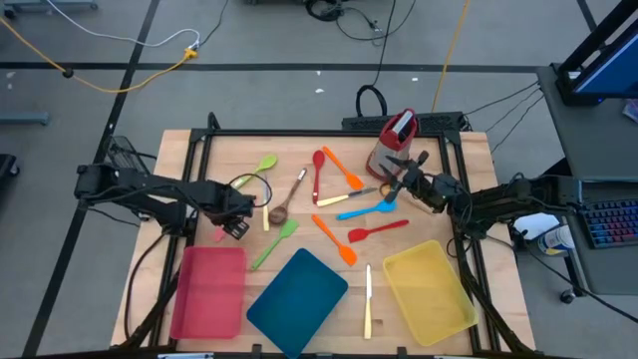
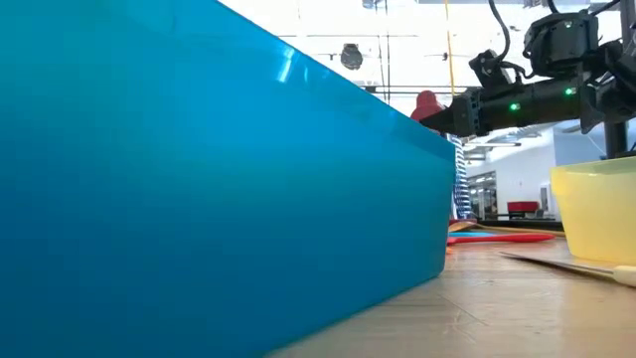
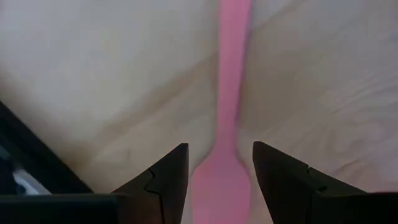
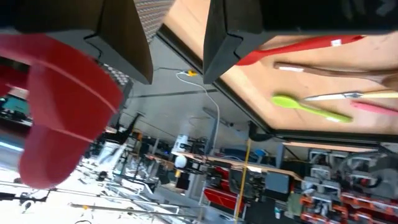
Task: Pick & Place Kitchen Items
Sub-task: Put the pink spatula into the pink bin
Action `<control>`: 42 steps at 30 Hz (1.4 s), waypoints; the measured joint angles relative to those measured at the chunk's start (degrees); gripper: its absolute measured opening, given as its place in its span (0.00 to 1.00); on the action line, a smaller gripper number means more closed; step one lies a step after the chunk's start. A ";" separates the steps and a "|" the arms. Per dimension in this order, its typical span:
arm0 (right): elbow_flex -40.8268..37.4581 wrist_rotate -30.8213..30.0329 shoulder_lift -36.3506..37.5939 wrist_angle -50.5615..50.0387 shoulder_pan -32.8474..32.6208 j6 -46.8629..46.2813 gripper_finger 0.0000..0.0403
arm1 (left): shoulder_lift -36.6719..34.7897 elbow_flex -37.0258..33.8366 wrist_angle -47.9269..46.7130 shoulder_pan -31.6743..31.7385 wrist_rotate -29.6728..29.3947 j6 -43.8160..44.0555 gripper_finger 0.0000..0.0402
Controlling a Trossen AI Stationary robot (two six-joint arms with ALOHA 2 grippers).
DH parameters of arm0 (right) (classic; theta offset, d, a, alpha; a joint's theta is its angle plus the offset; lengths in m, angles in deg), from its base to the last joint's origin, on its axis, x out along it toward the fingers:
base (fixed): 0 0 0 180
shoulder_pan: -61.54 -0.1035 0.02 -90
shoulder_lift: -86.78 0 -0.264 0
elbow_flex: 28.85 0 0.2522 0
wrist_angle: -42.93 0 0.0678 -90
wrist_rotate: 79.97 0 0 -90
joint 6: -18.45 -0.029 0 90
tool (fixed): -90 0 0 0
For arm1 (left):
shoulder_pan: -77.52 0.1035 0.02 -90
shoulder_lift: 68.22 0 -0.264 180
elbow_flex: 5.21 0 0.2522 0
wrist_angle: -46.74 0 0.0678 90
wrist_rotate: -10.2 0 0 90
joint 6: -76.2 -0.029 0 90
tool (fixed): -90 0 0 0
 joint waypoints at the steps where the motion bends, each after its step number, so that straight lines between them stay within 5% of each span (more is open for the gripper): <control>1: 0.00 0.01 0.00 -0.01 0.35 -0.23 0.34 | 0.46 -0.38 -0.04 0.00 0.02 0.45 0.45; 9: 0.00 0.27 0.00 0.02 1.30 -0.63 0.33 | 2.09 -3.18 6.35 0.02 -0.34 -0.86 0.43; 20: 0.00 16.95 0.00 1.59 1.25 -4.95 0.33 | 1.98 -4.04 10.29 -0.04 -0.59 -7.14 0.04; 28: 0.20 24.12 0.00 5.12 1.06 -9.98 0.33 | 2.02 -4.21 11.74 0.17 -3.29 -11.97 0.12; 33: 3.37 25.69 -1.60 3.25 0.07 -12.43 0.32 | 2.04 -4.23 13.16 0.13 -5.16 -13.23 0.09; 42: 18.33 25.78 -16.60 -1.81 -3.77 -10.73 0.32 | 2.44 -2.09 15.04 0.23 -8.99 -18.97 0.11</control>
